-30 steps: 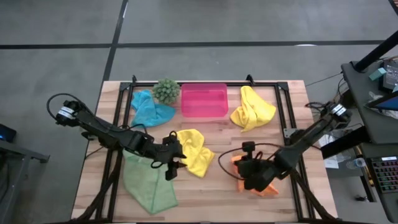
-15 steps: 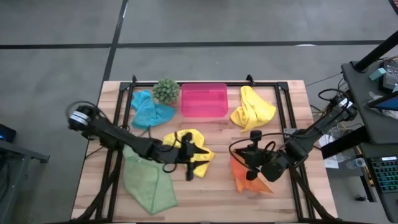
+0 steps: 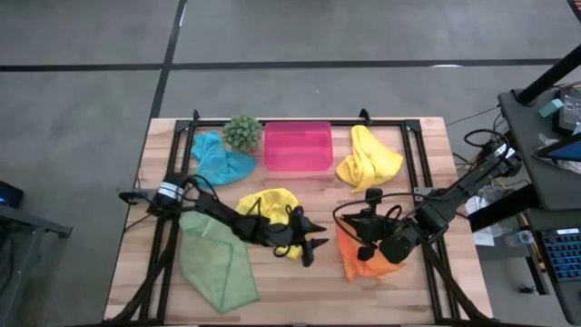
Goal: Fold microfiber towels
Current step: Fold the orange microfiber towel
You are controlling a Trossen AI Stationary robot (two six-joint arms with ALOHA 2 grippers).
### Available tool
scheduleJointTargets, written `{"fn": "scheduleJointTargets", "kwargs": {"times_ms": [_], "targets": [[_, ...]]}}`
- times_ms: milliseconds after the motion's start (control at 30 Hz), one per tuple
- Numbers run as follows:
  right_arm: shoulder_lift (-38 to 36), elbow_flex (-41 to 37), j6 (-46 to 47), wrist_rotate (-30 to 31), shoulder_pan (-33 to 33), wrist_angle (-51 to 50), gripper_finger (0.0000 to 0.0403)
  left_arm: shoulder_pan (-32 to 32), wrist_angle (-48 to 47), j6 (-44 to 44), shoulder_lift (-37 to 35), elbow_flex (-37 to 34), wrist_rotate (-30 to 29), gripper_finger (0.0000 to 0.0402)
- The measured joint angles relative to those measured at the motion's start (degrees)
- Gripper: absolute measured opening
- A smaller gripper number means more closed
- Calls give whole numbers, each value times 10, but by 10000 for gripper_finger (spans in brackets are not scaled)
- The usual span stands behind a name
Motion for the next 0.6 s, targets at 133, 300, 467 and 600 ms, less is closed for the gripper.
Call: {"fn": "scheduleJointTargets", "kwargs": {"times_ms": [133, 300, 467, 600], "targets": [[0, -1, 0, 4, 0, 0, 8, -1, 10, 4, 26, 32, 13, 182], [0, -1, 4, 4, 0, 0, 8, -1, 9, 4, 44, 61, 14, 230], [0, -1, 21, 27, 0, 1, 8, 1, 9, 5, 76, 94, 14, 246], [0, -2, 45, 65, 0, 0, 8, 4, 6, 5, 100, 117, 19, 246]]}}
